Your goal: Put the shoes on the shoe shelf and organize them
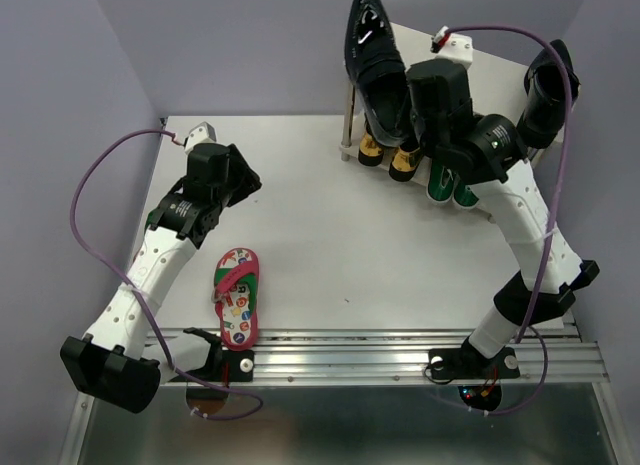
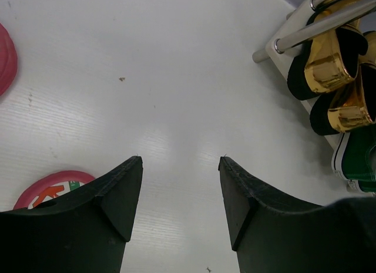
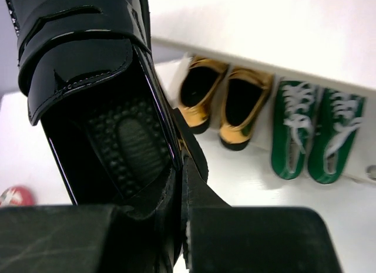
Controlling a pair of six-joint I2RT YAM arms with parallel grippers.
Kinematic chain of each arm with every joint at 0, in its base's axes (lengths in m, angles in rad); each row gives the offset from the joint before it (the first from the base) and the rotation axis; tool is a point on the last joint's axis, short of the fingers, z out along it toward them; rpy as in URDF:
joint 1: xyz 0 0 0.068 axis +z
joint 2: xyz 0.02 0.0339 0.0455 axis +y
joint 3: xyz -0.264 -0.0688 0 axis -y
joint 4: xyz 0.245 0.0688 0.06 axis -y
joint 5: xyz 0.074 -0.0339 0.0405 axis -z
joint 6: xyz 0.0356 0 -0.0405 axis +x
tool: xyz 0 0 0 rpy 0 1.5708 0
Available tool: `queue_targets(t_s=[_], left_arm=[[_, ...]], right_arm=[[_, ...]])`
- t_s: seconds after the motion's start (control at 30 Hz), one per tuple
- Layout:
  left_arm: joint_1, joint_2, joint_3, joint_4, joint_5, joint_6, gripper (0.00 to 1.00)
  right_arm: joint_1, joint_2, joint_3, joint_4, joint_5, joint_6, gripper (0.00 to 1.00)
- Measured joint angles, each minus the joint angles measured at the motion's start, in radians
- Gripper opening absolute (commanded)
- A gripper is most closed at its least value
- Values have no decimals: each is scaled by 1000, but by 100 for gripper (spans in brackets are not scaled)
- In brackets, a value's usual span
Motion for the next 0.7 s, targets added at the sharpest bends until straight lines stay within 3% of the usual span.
queue_targets(t_s=[0.17, 0.7], left_arm=[[5, 0, 0, -5, 4, 4, 65], [12, -2, -3, -4, 39, 5, 65]], right_arm=[[-109, -6, 11, -2, 97, 15, 1], [-175, -87, 12, 16, 366, 20, 1]])
